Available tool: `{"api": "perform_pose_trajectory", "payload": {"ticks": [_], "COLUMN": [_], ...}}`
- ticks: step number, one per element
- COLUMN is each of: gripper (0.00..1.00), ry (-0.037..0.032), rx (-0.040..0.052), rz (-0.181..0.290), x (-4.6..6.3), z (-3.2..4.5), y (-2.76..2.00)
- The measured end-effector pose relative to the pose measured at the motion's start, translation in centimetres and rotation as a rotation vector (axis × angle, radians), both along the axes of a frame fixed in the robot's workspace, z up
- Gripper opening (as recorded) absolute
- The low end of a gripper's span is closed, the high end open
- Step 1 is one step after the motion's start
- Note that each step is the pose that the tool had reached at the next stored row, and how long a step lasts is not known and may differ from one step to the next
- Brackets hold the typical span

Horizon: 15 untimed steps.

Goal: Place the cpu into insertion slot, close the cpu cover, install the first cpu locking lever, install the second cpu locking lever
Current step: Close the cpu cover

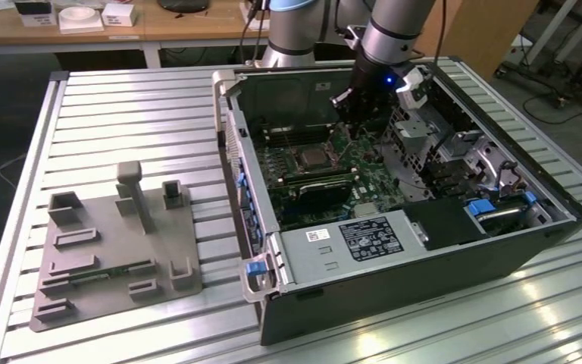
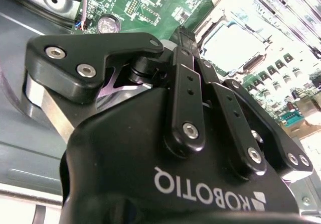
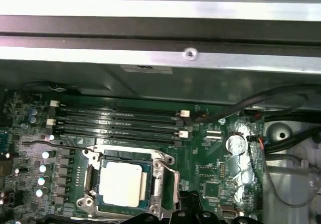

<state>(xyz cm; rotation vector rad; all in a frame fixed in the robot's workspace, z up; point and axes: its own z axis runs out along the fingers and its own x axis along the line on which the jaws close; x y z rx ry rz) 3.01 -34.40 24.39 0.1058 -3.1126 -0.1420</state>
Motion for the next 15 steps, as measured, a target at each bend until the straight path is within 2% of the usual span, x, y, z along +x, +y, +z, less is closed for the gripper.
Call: {"api": "perform_pose_trajectory", "payload": {"ticks": [4,15], "gripper": [0.1,0.1], "ry": [0.0,0.0], "rx": [-0.0001,-0.0001], "rz": [0.0,0.0], "x": [-0.34,-0.44], "z": [0.0,0.0], "y": [0.0,0.01]}}
